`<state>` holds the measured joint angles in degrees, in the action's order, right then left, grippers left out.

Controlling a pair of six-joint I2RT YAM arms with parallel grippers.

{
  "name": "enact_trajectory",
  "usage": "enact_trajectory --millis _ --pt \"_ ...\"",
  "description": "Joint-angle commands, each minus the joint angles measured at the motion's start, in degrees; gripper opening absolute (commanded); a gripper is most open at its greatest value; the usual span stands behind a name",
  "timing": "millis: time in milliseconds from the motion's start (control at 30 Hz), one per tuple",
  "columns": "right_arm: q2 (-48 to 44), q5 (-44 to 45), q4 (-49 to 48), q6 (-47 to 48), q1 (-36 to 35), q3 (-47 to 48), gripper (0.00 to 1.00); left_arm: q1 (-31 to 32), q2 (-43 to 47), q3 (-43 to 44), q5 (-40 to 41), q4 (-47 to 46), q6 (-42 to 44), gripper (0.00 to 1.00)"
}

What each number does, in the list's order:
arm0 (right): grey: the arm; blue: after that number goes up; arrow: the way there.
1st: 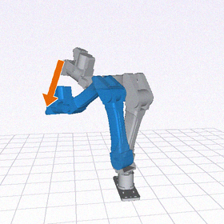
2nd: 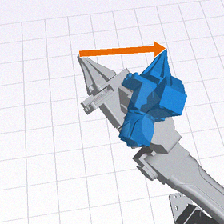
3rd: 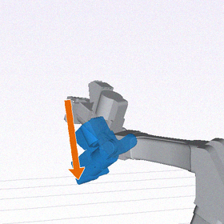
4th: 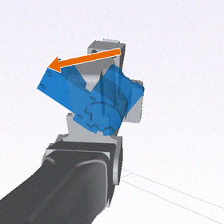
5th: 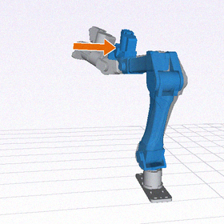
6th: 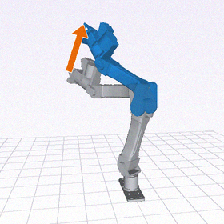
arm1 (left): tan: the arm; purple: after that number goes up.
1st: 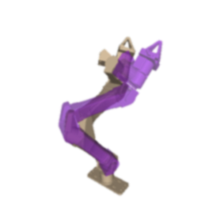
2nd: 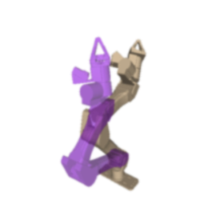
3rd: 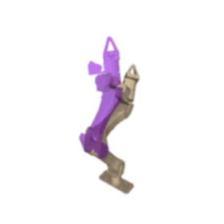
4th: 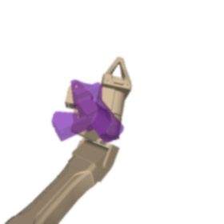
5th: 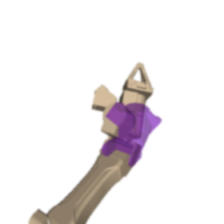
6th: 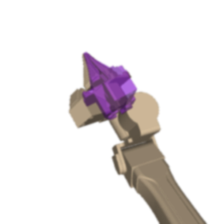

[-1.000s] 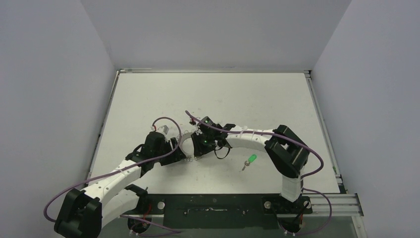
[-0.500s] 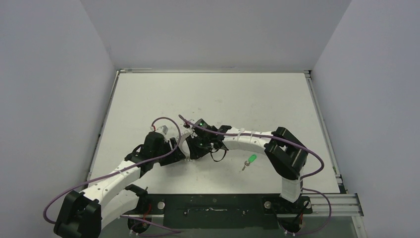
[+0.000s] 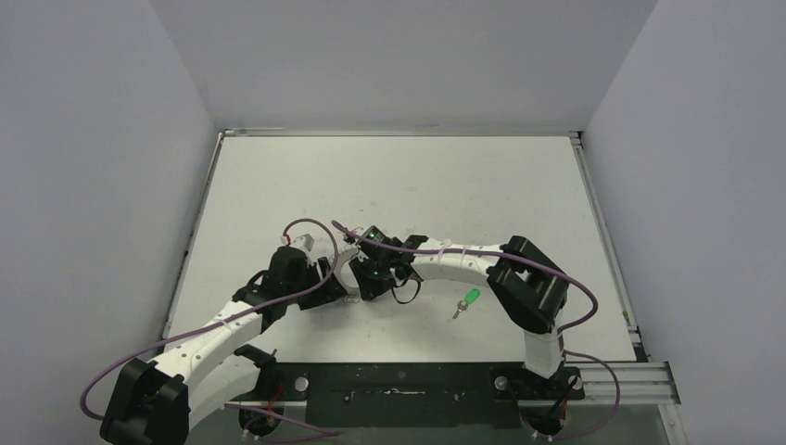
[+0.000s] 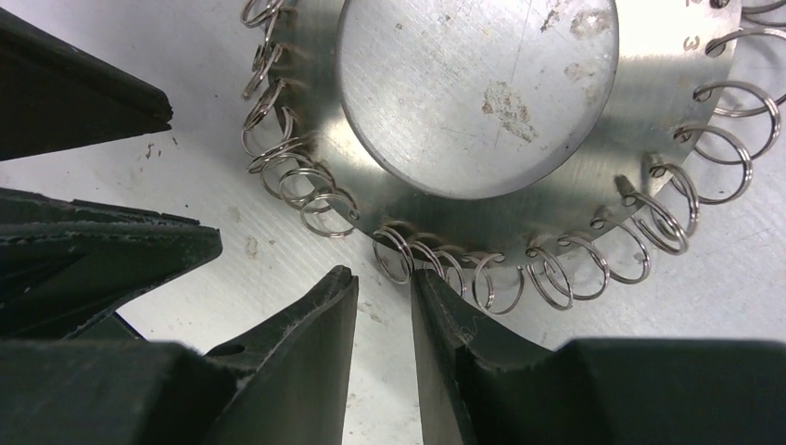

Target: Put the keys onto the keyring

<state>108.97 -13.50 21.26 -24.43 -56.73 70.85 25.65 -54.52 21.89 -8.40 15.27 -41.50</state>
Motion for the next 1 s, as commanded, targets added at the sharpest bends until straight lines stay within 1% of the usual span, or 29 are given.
enact_trajectory --millis 0,167,300,433,833,867,967 --pt "0.8 1.7 0.5 0.8 -0.7 3.2 0.30 -0.4 0.5 0.8 0.1 -0.4 0.5 0.57" --pt "2.0 0.2 -0.3 0.7 -0.7 3.9 0.28 -0.4 0.4 1.0 0.1 -0.1 0.8 0.57" --pt "1.7 -1.1 -1.6 0.5 -0.7 4.0 0.21 -0.4 0.8 1.2 0.3 0.4 1.0 0.57" --pt "1.5 -2.4 -2.6 0.3 -0.6 4.2 0.19 -0.4 1.1 1.1 0.6 0.6 1.1 0.57" --pt "4.3 -0.3 0.1 1.4 -0.1 6.7 0.21 -0.4 1.5 1.1 1.0 1.1 1.6 0.57" --pt "4.3 -0.2 0.3 1.6 -0.2 6.9 0.20 -0.4 1.5 1.1 1.1 1.1 1.7 0.57" --pt "4.0 0.3 1.7 2.4 -0.1 7.4 0.12 -0.4 1.6 1.4 1.1 1.4 1.8 0.57"
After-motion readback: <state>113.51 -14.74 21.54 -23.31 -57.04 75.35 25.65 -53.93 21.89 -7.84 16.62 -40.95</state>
